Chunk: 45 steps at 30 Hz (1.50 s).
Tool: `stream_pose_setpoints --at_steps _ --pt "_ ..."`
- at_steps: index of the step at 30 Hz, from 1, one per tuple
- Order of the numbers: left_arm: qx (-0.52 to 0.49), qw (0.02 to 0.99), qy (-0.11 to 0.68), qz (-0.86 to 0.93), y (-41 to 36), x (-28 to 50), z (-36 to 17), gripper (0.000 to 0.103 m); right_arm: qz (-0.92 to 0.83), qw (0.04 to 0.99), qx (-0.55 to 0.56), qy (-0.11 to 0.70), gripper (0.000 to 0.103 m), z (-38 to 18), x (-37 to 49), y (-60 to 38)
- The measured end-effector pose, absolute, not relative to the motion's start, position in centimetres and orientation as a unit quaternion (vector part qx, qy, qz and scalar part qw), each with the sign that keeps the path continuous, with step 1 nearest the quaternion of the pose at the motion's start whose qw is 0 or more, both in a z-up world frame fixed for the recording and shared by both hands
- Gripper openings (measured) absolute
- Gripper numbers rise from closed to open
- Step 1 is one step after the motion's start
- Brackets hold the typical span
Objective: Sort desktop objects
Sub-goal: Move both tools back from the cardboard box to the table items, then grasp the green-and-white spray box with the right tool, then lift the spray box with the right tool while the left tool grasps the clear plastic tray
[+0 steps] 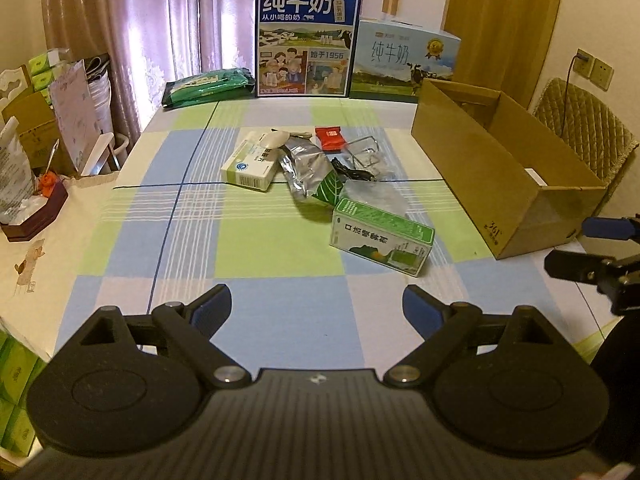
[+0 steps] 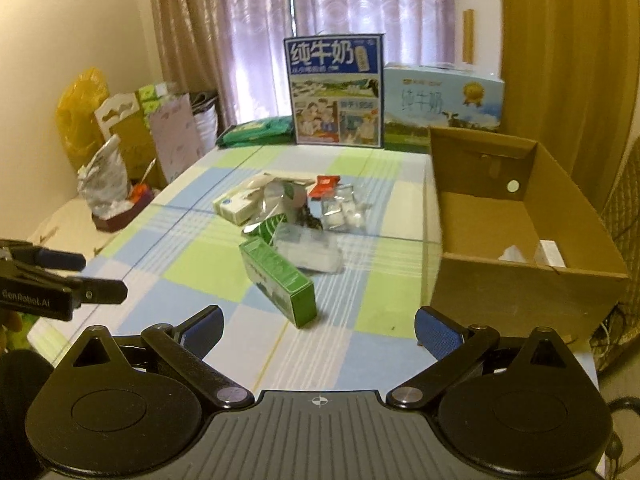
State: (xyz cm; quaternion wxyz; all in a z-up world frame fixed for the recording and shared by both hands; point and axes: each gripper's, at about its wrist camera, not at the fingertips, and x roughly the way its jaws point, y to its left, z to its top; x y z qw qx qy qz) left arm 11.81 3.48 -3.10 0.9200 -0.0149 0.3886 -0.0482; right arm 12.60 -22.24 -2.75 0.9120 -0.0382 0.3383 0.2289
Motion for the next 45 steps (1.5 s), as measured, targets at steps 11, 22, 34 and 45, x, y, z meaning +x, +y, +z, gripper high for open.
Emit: stream_pose_setpoints --at_steps 11,22,34,45 --pt "0.015 0.916 0.395 -0.070 4.5 15.9 -5.0 0.095 0.279 0.887 -0.102 0.353 0.098 -6.3 17.3 -18.2" --pt "0.054 0.905 0.411 -0.100 5.1 21.4 -8.4 0.095 0.352 0.827 -0.177 0.400 0.064 -11.9 24.6 -13.4" --pt "0.055 0.898 0.423 -0.110 4.8 22.8 -10.3 0.097 0.355 0.817 -0.202 0.407 0.027 -13.2 25.7 -11.7" --pt "0.072 0.900 0.408 -0.138 3.1 22.1 -9.5 0.097 0.243 0.867 -0.108 0.421 0.027 -11.6 20.9 -17.7"
